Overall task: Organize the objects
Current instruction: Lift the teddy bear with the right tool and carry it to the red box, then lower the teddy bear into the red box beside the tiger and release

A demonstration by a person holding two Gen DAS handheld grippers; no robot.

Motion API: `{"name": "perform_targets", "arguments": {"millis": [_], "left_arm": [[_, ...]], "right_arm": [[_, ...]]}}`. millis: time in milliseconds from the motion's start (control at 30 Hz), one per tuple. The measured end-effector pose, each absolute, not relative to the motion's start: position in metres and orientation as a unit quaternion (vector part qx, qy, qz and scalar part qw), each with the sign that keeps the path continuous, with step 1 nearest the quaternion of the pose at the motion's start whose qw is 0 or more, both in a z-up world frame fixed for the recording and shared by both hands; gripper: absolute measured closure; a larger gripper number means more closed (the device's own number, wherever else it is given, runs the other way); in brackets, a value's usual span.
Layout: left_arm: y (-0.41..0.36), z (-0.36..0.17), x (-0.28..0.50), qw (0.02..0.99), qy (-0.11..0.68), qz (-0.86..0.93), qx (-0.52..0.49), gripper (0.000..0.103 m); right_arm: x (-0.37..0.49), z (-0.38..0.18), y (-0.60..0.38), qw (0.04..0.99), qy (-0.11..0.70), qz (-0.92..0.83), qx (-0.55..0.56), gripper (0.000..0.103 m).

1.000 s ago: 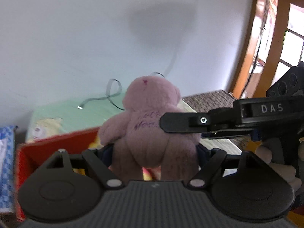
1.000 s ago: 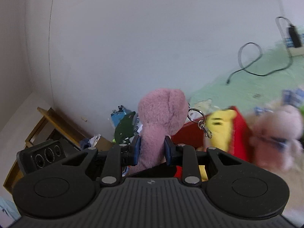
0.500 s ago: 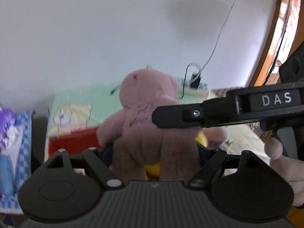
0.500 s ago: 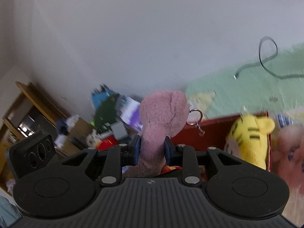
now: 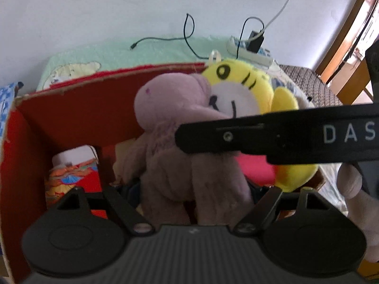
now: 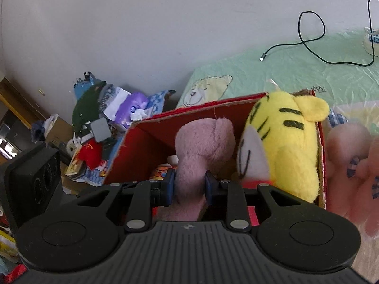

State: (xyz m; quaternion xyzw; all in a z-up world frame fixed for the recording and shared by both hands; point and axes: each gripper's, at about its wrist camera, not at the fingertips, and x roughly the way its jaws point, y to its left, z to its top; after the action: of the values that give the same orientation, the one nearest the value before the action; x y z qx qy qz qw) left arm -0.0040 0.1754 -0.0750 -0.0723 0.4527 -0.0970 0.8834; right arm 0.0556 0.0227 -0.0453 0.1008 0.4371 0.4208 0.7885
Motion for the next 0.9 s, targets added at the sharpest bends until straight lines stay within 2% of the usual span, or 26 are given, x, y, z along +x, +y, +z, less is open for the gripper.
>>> {"name": "perform_targets", "arguments": {"millis": [367,600,900], "left_arm": [[0.157,-0.066,0.004,0.884,0.460,-0.082,-0.035,0.023],[0.156,-0.068,0.004,0.882,0.466,-0.064,-0.022,0.019],[0.152,-0.069,0.005,0.880,0.471,-0.057,-0.012,0.019]], "right_arm": [[0.054,-0.059,0.034,0.815,0.420,0.398,0.032,0.083],[0.055,-0.062,0.027,0.813,0.428,0.389,0.072,0.084],[0.054,-0.061,0.007,0.800,0.442,0.382,0.137,0.083]]}}
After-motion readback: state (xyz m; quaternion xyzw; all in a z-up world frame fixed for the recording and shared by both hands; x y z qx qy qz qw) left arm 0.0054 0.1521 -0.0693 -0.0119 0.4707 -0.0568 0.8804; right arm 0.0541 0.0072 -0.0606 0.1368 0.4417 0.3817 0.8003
